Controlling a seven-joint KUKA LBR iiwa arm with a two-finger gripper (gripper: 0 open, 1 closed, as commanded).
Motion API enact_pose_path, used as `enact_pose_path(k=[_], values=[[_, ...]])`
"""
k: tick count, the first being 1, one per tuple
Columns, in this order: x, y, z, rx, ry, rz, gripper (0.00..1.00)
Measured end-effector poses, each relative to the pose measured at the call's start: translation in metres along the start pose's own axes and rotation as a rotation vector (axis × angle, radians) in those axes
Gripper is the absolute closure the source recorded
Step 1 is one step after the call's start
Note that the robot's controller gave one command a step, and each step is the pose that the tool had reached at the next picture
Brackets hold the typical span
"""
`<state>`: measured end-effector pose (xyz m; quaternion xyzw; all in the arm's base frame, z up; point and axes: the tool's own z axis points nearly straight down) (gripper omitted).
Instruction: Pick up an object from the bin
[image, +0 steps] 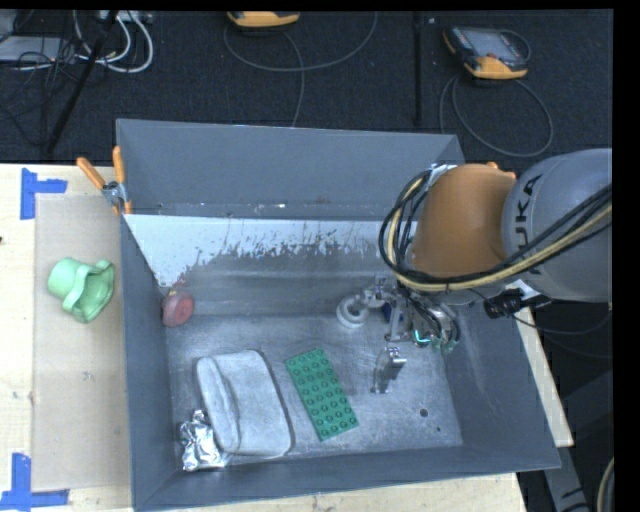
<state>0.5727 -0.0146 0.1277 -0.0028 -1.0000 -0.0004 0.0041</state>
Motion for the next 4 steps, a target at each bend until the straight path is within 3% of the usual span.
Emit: enact_pose_path(k=[1, 2, 3, 4], values=[[0.009, 0.047, 0.054, 0.002, -0.007, 0.118, 0.00], [-0.002, 0.061, 0.054, 0.002, -0.008, 0.230, 0.00], [-0.004, 0.063, 0.050, -0.003, -0.010, 0.229, 1.00], [-0.018, 0.075, -0.115, -0.001, -0.017, 0.119, 1.00]])
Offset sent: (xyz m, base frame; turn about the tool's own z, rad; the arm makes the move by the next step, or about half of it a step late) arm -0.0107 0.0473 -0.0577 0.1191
